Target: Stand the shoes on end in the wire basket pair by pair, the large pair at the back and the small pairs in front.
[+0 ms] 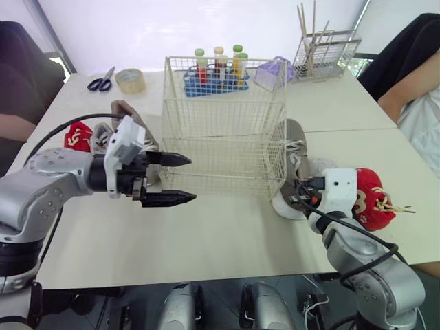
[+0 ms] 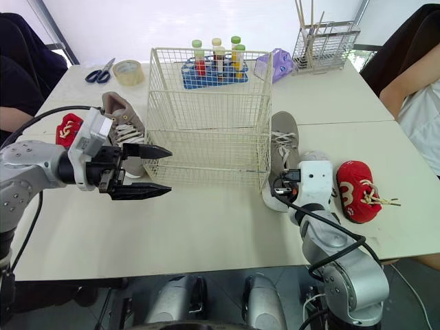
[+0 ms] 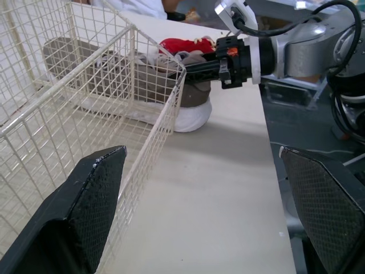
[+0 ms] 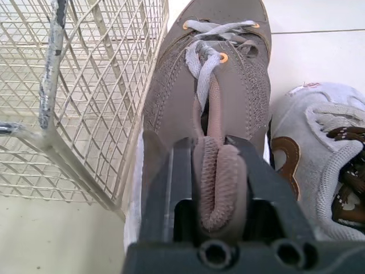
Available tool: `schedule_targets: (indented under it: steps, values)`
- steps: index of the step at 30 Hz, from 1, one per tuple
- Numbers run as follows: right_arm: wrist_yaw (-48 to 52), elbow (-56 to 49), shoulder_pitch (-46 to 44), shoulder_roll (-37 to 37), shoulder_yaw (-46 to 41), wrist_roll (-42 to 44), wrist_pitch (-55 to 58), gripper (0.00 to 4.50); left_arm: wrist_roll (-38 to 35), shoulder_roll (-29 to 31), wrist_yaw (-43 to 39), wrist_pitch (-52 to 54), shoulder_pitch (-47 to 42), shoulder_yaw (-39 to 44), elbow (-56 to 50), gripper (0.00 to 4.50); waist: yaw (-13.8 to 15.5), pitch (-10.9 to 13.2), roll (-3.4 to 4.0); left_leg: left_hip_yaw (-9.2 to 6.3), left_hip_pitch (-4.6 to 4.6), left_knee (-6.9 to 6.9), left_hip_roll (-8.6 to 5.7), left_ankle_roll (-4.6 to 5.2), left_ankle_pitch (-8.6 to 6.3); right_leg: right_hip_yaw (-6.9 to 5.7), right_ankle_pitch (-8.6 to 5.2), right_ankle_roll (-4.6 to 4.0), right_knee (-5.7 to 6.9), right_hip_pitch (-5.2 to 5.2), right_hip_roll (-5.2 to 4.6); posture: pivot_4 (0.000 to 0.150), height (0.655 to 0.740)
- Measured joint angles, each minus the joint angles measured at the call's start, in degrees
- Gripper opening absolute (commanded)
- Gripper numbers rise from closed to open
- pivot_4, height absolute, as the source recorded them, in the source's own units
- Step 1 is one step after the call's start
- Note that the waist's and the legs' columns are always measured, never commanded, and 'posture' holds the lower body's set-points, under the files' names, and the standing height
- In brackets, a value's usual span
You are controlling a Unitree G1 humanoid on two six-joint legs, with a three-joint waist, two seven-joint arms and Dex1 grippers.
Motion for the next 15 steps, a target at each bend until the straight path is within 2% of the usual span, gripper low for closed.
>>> schedule_targets:
  steps: [9, 15]
  values:
    - [1.96, -0.3, -0.87, -3.21, 0.08, -3.47, -0.38, 0.22, 0.05, -0.42, 0.38, -0.18, -0.03, 0.0, 0.06, 4.5, 0.11, 0.04, 0.06, 0.03, -0.01, -0.01, -0.02, 0.0, 0.0, 0.02, 0.0, 0.0, -0.01, -0.02, -0.01, 0.15, 0.74]
    - [1.41, -0.68, -12.68, -4.67, -6.92, -5.35, 4.04, 0.22, 0.45, -2.8, 0.34, -1.28, -1.72, -0.6, 1.99, 4.5, 0.1, 0.17, 0.26, 0.06, -0.08, -0.03, -0.01, -0.08, 0.05, 0.04, 0.0, 0.0, 0.03, -0.13, 0.02, 0.15, 0.74]
